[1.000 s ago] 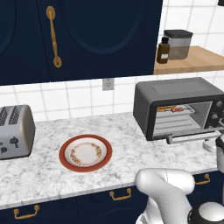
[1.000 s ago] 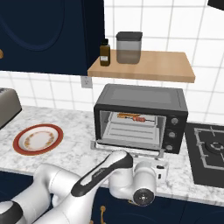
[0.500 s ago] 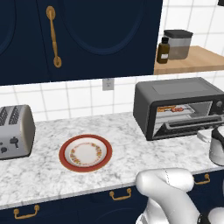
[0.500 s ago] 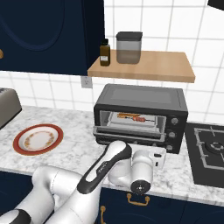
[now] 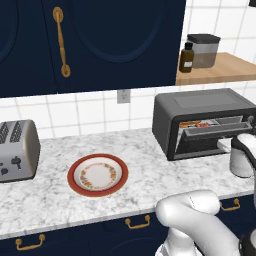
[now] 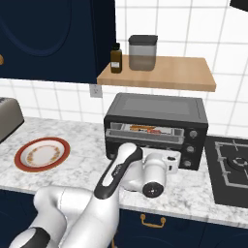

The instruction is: Pick up the kebab skewer and baguette bread, and place them inside the toaster oven. Close the toaster oven door and start by setting the timer.

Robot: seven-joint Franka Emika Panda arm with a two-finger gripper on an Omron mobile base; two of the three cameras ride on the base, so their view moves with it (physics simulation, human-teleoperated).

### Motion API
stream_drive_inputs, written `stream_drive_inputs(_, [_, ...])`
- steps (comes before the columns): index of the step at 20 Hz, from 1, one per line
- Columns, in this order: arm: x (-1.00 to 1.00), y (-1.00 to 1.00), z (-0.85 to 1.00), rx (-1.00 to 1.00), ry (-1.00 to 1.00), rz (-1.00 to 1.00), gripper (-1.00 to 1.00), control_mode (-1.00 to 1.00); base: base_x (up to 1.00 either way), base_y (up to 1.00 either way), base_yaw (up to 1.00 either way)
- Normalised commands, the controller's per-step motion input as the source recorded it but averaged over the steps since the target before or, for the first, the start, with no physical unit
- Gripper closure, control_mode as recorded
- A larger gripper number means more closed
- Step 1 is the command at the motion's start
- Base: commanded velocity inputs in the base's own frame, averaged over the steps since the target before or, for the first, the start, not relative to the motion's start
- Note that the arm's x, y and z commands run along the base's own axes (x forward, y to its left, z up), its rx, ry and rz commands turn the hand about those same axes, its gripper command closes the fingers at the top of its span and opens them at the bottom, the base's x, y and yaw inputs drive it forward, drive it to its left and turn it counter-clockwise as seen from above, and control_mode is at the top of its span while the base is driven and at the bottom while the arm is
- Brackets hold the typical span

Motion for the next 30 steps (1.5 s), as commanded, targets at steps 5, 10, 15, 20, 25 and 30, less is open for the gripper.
stream_drive_inputs(5, [0.46,0.22,0.00,0.00,0.00,0.00,-1.00,-1.00,0.00,0.00,0.00])
stream_drive_inputs(10, [0.19,0.11,0.00,0.00,0.00,0.00,-1.00,-1.00,0.00,0.00,0.00])
stream_drive_inputs(15, [0.00,0.03,-0.01,0.00,0.00,0.00,-1.00,-1.00,0.00,0.00,0.00])
stream_drive_inputs(20, [0.11,0.04,0.00,0.00,0.00,0.00,-1.00,-1.00,0.00,0.00,0.00])
stream_drive_inputs(25, [0.21,0.06,0.00,0.00,0.00,0.00,-1.00,-1.00,0.00,0.00,0.00])
stream_drive_inputs(30, [0.18,0.05,0.00,0.00,0.00,0.00,-1.00,-1.00,0.00,0.00,0.00])
